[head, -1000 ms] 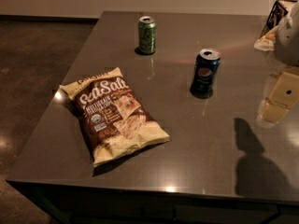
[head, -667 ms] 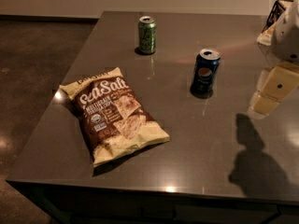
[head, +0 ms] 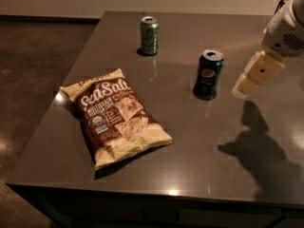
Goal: Move pepsi can near brown chip bag
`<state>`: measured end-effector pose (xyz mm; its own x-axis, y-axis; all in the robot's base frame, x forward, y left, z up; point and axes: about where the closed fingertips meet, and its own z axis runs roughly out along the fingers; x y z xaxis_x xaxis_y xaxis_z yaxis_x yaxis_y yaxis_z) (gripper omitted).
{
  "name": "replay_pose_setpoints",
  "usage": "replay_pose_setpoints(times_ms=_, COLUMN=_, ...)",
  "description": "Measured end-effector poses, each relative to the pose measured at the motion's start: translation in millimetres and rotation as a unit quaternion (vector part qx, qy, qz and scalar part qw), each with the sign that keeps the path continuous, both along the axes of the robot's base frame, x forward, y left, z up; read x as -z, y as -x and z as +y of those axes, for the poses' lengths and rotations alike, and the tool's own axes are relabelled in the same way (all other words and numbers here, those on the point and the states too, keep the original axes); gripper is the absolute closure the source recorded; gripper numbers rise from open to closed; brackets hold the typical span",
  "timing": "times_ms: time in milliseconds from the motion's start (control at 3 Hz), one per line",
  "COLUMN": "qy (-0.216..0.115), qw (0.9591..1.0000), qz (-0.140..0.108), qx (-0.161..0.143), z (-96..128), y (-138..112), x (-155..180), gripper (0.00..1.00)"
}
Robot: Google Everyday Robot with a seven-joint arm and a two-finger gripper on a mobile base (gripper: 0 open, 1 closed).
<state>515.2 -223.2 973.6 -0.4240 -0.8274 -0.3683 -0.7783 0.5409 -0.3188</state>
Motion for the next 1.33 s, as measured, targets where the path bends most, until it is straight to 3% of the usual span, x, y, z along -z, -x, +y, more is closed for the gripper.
replay_pose_setpoints(times_ms=667, qy=-0.072, qw=0.9965, qz=-0.009, qx=0.042, z=19.3, y=-66.8, x=31.3, gripper=0.0)
replay_pose_setpoints(times_ms=1333, qy=-0.098, qw=0.9937, qz=0.002, qx=0.054, z=29.3, y=-94.0, x=56.7, gripper=0.01)
